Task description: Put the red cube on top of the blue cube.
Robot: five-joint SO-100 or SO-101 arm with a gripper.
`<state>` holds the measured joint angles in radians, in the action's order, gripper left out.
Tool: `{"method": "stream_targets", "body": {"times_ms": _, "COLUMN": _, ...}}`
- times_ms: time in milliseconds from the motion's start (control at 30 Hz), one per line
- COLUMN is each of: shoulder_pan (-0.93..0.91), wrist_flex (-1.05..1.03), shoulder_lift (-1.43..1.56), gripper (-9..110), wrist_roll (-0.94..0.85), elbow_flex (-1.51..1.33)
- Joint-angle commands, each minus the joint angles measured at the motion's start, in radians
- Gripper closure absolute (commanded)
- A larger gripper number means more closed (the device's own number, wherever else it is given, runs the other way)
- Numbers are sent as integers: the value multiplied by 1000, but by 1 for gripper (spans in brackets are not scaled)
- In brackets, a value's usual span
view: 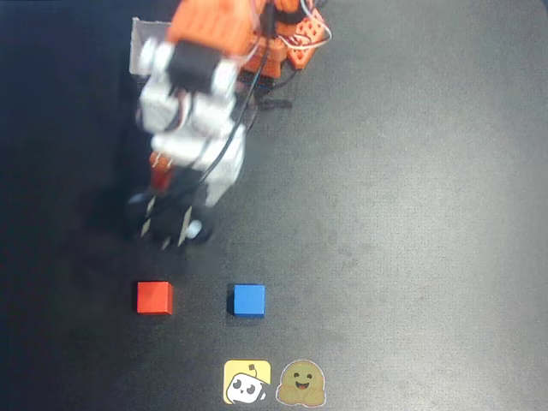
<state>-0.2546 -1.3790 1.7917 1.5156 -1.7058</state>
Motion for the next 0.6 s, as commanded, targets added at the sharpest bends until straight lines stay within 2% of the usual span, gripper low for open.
{"method": "stream_targets", "body": {"times_ms": 0, "shoulder_pan": -23, "wrist_flex": 8, "shoulder_lift": -72, "gripper": 77, "wrist_roll": 17, "elbow_flex": 123}}
{"method": "stream_targets", "body": {"times_ms": 567, "shoulder_pan": -71, "wrist_flex": 25, "shoulder_lift": -440, "gripper": 77, "wrist_roll": 34, "elbow_flex": 439}}
